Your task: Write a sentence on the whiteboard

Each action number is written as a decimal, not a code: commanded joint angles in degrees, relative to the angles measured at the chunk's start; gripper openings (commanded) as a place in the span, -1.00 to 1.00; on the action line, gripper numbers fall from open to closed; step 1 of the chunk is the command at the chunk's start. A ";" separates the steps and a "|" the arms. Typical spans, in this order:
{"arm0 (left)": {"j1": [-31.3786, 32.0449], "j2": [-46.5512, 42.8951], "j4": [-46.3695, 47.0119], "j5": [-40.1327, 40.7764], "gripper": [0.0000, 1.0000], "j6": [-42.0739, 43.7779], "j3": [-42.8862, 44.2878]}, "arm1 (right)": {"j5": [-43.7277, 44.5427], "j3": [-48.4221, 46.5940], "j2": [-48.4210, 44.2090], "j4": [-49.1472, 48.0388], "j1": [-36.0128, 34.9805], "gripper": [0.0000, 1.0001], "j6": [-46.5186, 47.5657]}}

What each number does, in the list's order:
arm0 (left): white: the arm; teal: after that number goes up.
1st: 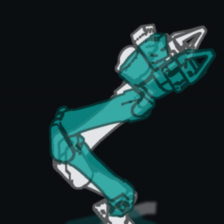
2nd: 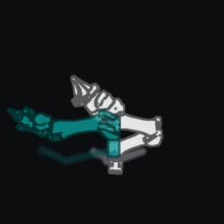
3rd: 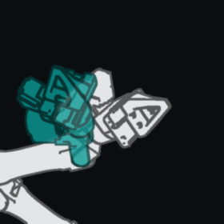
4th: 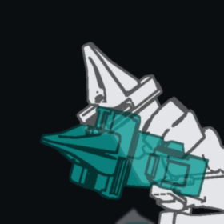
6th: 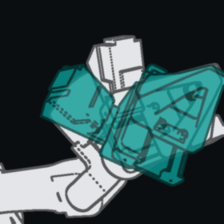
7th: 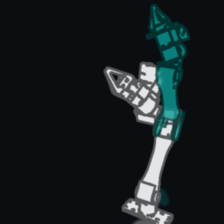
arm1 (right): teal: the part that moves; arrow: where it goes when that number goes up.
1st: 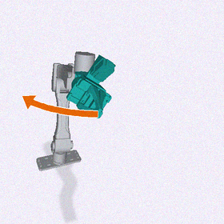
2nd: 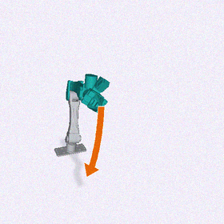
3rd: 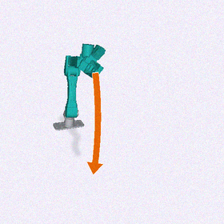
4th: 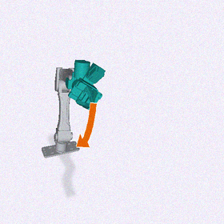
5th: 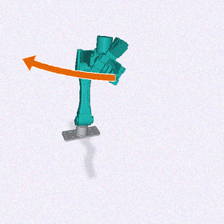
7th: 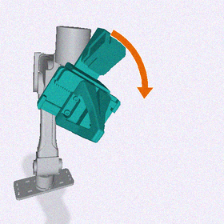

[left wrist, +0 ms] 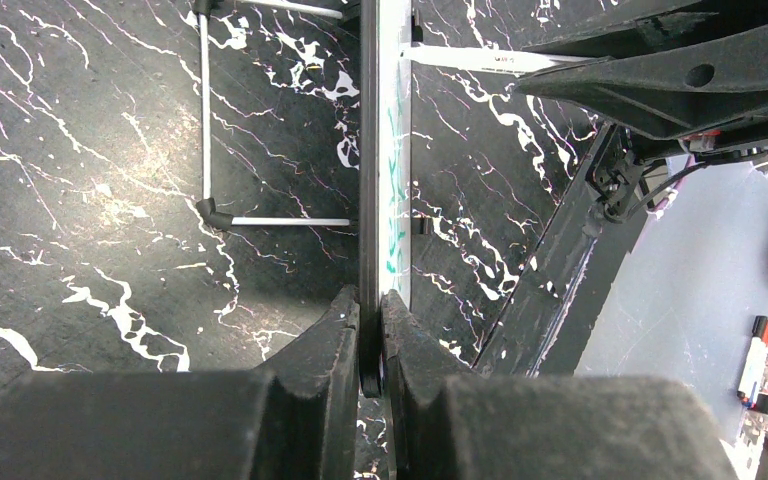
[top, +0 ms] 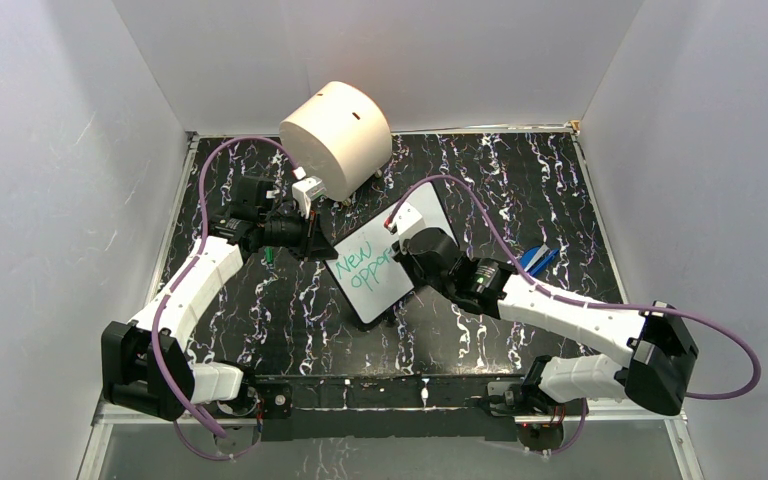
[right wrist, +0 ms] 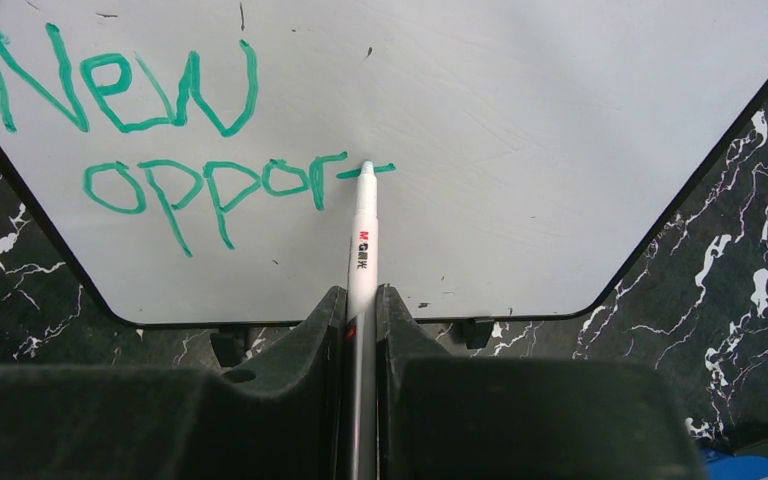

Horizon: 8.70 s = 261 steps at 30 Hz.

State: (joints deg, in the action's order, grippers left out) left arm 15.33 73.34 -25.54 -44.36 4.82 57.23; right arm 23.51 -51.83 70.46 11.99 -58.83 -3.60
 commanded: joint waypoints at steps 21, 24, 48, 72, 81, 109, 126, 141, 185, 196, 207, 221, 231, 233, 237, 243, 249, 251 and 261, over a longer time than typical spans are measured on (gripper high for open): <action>-0.07 0.90 -2.74 4.64 -1.00 2.65 0.14 | 1.14 -2.64 0.32 -4.47 0.26 -1.00 1.06; -0.13 1.01 -2.76 4.66 -1.00 2.61 0.16 | 1.00 -2.93 0.51 -4.61 0.29 -1.00 1.21; -0.13 1.27 -2.76 4.57 -1.00 2.65 0.34 | 0.16 -1.85 0.97 1.15 0.26 -1.00 -0.66; -0.13 1.45 -2.83 4.88 -1.00 2.65 0.36 | 0.46 -1.06 2.44 3.71 0.29 -1.00 -1.07; -0.12 1.56 -2.95 4.88 -1.00 2.65 0.43 | 0.91 -1.01 2.02 3.65 0.25 -1.00 -0.86; -0.11 1.38 -4.72 7.47 -1.00 2.74 1.99 | 1.69 0.41 -5.01 0.04 0.24 -1.00 0.02; 0.04 5.67 -9.97 14.79 -1.00 5.01 11.60 | 1.53 0.29 -6.20 0.35 0.25 -1.00 0.90; -0.03 1.83 -9.46 17.53 -0.31 2.44 13.12 | 2.75 1.95 -7.92 -0.28 0.23 -1.00 1.13; 6.29 29.63 -16.47 -2.87 -0.73 6.96 38.89 | 4.69 -0.58 -6.15 -0.32 0.22 -1.00 2.89; 6.29 30.17 -21.47 -1.34 -1.00 11.79 39.19 | 2.89 -0.35 -5.59 -0.64 0.22 -1.00 2.71; 6.29 29.69 -20.90 0.33 -1.00 11.39 37.78 | 2.82 -1.07 -4.56 -0.07 -0.62 -1.00 2.22; 6.34 28.63 -18.98 1.50 -1.00 10.58 35.01 | 5.99 -2.04 -1.39 -0.26 -1.86 -1.00 1.84; 6.31 28.10 -18.49 1.22 -1.00 10.30 34.44 | 6.90 -2.57 0.45 -3.91 -1.98 -1.00 2.13; 6.29 28.09 -18.49 1.21 -1.00 10.30 34.32 | 7.27 -2.35 0.88 -5.22 -1.99 -1.00 2.70; 6.29 28.04 -18.49 1.06 -1.00 10.39 34.23 | 7.54 -2.27 1.89 -7.21 -1.99 -1.00 3.49; 6.29 27.99 -18.49 0.59 -1.00 10.70 34.01 | 7.72 -2.37 2.80 -9.08 -1.94 -1.00 3.51; 6.31 28.42 -18.67 0.41 -1.00 10.74 34.17 | 7.98 -3.04 4.08 -9.89 -1.83 -1.00 5.02; 6.29 28.35 -18.68 0.36 -1.00 10.74 34.16 | 8.36 -3.17 4.32 -10.04 -1.77 -1.00 5.09; 6.30 28.50 -18.84 0.18 -1.00 10.83 34.25 | 8.10 -3.09 5.04 -10.56 -1.07 -1.00 5.07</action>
State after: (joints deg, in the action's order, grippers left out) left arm 21.17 102.74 -39.72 -44.38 13.91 93.06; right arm 30.55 -52.07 75.37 5.34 -60.34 0.71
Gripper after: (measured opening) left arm 0.072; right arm 0.208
